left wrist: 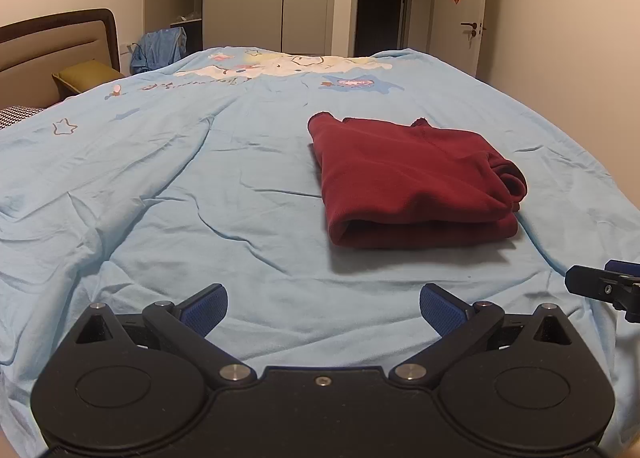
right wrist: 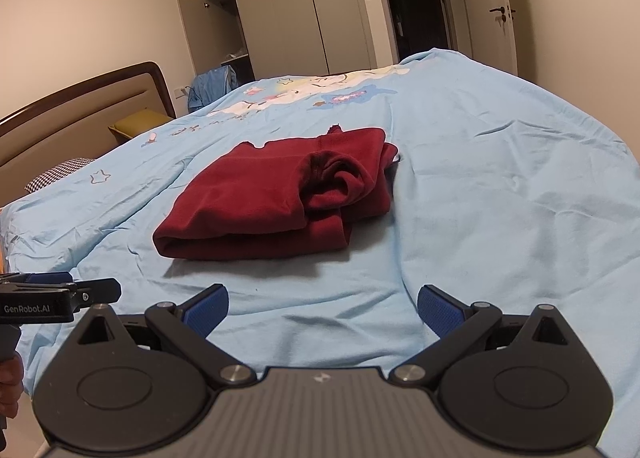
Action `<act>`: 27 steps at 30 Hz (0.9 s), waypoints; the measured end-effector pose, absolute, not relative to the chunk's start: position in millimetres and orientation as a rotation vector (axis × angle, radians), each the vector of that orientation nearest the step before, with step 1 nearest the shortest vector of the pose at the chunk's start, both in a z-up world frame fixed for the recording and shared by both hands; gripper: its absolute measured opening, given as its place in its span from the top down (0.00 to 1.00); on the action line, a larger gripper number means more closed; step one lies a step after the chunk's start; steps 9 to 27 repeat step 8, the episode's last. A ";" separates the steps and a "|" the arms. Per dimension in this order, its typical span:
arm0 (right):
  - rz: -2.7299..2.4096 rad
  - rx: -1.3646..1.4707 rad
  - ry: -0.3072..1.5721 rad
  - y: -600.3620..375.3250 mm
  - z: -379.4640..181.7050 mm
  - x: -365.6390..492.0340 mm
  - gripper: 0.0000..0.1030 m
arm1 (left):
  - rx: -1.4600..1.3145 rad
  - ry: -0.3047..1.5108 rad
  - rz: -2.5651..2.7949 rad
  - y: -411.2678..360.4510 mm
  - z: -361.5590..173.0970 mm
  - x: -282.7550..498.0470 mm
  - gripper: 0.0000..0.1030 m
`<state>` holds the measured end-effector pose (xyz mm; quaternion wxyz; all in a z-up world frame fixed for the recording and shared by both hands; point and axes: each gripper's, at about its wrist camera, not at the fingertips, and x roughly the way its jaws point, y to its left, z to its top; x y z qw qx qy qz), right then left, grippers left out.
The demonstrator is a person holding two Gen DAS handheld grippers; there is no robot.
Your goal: Fold small clothes
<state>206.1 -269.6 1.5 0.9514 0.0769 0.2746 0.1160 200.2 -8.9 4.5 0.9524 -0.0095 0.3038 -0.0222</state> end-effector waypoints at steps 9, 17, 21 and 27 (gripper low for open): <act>0.235 0.163 0.565 -270.5 -0.5 208.8 0.00 | -0.017 0.630 -0.046 -10.3 3.2 204.1 0.01; 0.235 0.163 0.565 -270.5 -0.5 208.8 0.00 | -0.017 0.630 -0.046 -10.3 3.2 204.1 0.01; 0.235 0.163 0.565 -270.5 -0.5 208.8 0.00 | -0.017 0.630 -0.046 -10.3 3.2 204.1 0.01; 0.235 0.163 0.565 -270.5 -0.5 208.8 0.00 | -0.017 0.630 -0.046 -10.3 3.2 204.1 0.01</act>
